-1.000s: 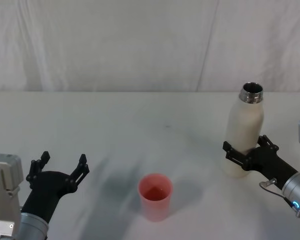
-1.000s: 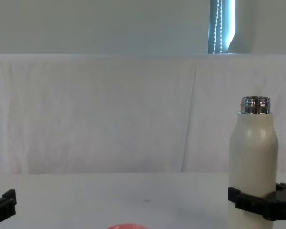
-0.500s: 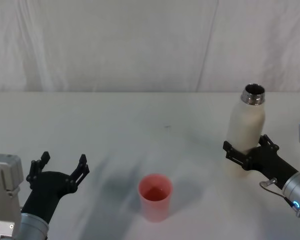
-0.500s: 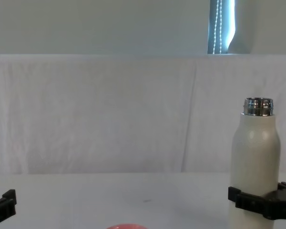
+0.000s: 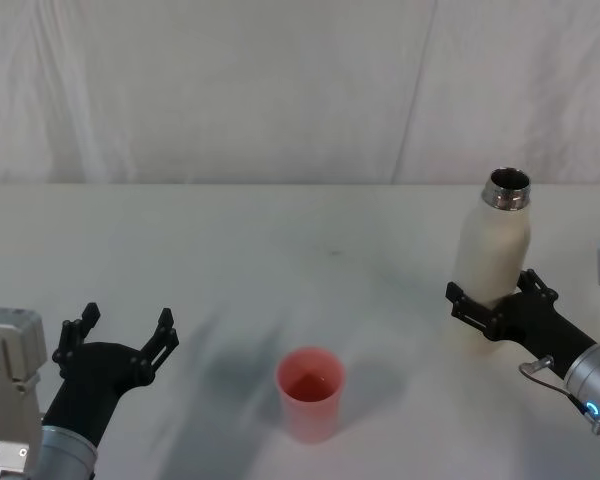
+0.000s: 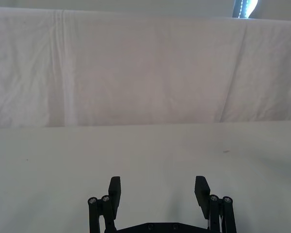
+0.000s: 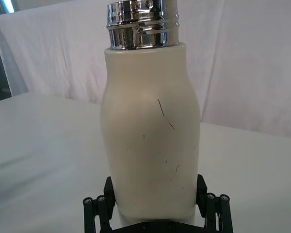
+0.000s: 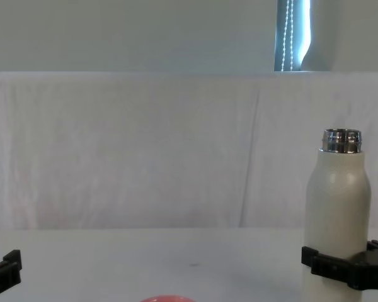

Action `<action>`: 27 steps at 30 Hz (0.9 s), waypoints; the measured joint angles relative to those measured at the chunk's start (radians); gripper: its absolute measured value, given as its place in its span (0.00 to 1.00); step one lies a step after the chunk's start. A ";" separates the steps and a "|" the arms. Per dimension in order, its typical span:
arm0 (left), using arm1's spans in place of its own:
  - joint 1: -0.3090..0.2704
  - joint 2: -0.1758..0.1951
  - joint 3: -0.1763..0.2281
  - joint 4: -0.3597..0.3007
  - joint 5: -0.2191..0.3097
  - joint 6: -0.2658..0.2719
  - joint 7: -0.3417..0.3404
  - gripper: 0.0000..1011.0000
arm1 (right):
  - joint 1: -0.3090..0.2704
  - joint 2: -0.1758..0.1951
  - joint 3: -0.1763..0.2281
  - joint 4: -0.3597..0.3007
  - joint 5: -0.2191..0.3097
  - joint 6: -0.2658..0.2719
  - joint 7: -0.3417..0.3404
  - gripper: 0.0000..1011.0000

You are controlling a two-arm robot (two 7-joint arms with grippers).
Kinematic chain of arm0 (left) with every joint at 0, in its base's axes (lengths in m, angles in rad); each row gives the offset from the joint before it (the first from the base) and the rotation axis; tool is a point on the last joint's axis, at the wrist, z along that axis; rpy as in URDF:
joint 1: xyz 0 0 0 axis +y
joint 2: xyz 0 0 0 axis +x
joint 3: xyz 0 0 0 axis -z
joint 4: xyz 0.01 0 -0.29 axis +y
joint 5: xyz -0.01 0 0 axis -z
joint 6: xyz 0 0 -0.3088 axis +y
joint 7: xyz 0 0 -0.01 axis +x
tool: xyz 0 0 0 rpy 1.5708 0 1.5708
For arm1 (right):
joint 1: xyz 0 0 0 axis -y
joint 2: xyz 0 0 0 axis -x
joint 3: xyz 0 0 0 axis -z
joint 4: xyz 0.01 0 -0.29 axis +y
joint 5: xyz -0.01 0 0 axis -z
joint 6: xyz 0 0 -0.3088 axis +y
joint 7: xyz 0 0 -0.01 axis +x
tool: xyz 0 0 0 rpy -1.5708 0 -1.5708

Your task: Grasp the thermos with one hand and pour water into the cup lid.

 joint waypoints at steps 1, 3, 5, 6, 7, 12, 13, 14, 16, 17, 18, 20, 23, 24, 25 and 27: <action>0.000 0.000 0.000 0.000 0.000 0.000 0.000 0.99 | 0.000 0.000 0.000 0.000 0.000 0.000 0.000 0.99; 0.000 0.000 0.000 0.000 0.000 0.000 0.000 0.99 | 0.000 0.000 0.000 0.000 0.000 0.000 0.000 0.99; 0.000 0.000 0.000 0.000 0.000 0.000 0.000 0.99 | 0.000 0.000 0.000 0.000 0.000 0.000 0.000 0.99; 0.000 0.000 0.000 0.000 0.000 0.000 0.000 0.99 | 0.000 0.000 0.000 0.000 0.000 0.000 0.000 0.99; 0.000 0.000 0.000 0.000 0.000 0.000 0.000 0.99 | 0.000 0.000 0.000 0.000 0.000 0.000 0.000 0.99; 0.000 0.000 0.000 0.000 0.000 0.000 0.000 0.99 | 0.000 0.000 0.000 0.001 0.000 0.000 0.000 0.99; 0.000 0.000 0.000 0.000 0.000 0.000 0.000 0.99 | 0.000 0.000 0.000 0.001 0.000 0.000 0.000 0.99; 0.000 0.000 0.000 0.000 0.000 0.000 0.000 0.99 | 0.000 0.000 0.000 0.001 0.000 0.000 0.000 0.99; 0.000 0.000 0.000 0.000 0.000 0.000 0.000 0.99 | 0.000 0.000 0.000 0.001 0.000 0.000 0.000 0.99; 0.000 0.000 0.000 0.000 0.000 0.000 0.000 0.99 | 0.000 0.000 0.000 0.001 0.000 0.000 0.000 0.99; 0.000 0.000 0.000 0.000 0.000 0.000 0.000 0.99 | 0.000 0.000 0.000 0.001 0.000 0.000 0.000 0.99; 0.000 0.000 0.000 0.000 0.000 0.000 0.000 0.99 | 0.000 0.000 0.000 0.001 0.000 0.000 0.000 0.99; 0.000 0.000 0.000 0.000 0.000 0.000 0.000 0.99 | 0.000 0.000 0.000 0.001 0.000 0.000 0.000 0.99; 0.000 0.000 0.000 0.000 0.000 0.000 0.000 0.99 | 0.000 0.000 0.000 0.001 0.000 0.000 0.000 0.99; 0.000 0.000 0.000 0.000 0.000 0.000 0.000 0.99 | 0.000 0.000 0.000 0.001 0.000 0.000 0.000 0.99; 0.000 0.000 0.000 0.000 0.000 0.000 0.000 0.99 | 0.000 0.000 0.000 0.001 0.000 0.000 0.000 0.99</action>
